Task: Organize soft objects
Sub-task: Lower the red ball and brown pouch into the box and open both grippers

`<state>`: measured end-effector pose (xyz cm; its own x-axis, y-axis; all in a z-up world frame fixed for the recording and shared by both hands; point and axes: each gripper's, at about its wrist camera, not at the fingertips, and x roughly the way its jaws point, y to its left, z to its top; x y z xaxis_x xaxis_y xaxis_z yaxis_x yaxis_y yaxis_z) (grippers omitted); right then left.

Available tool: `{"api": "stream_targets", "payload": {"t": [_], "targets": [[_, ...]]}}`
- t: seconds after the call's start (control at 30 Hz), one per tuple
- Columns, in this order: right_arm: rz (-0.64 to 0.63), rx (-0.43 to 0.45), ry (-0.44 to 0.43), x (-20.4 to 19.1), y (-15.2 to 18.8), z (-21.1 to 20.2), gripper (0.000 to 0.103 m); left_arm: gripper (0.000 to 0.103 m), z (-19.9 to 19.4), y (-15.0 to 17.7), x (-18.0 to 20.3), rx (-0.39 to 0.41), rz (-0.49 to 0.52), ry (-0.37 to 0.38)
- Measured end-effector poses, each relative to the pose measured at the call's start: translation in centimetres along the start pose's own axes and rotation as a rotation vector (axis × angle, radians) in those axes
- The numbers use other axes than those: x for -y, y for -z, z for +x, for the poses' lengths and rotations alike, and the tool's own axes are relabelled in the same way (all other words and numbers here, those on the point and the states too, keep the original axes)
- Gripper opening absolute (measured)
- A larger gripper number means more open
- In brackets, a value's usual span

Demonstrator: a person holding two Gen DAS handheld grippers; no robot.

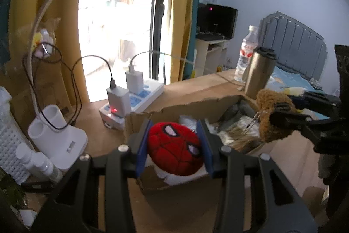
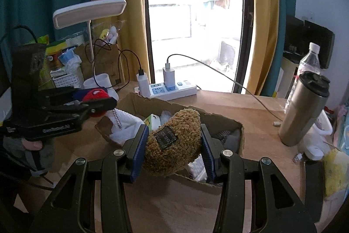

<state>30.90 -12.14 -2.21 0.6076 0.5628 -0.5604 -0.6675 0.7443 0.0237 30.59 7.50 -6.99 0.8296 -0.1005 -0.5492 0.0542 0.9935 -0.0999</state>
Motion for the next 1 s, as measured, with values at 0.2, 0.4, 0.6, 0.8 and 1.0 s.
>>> {"api": "stream_targets", "payload": {"t": [0.2,0.4,0.6,0.8,1.0], "targets": [[0.011,-0.014,-0.014,0.2,0.1,1.6,0.048,0.043,2.9,1.1,-0.3,-0.064,-0.005,0.005],[0.025,-0.028,-0.024,0.6,0.6,2.5,0.048,0.044,5.1,2.7,-0.2,-0.140,-0.005,0.012],[0.044,-0.040,-0.031,1.0,1.2,3.2,0.048,0.045,5.6,3.1,0.3,-0.166,0.003,0.018],[0.051,-0.042,-0.035,0.9,1.3,3.5,0.048,0.057,4.5,2.4,0.1,-0.146,-0.016,0.038],[0.045,-0.043,-0.047,0.2,1.1,4.0,0.049,0.076,2.1,1.7,-0.2,-0.089,-0.039,0.058]]}}
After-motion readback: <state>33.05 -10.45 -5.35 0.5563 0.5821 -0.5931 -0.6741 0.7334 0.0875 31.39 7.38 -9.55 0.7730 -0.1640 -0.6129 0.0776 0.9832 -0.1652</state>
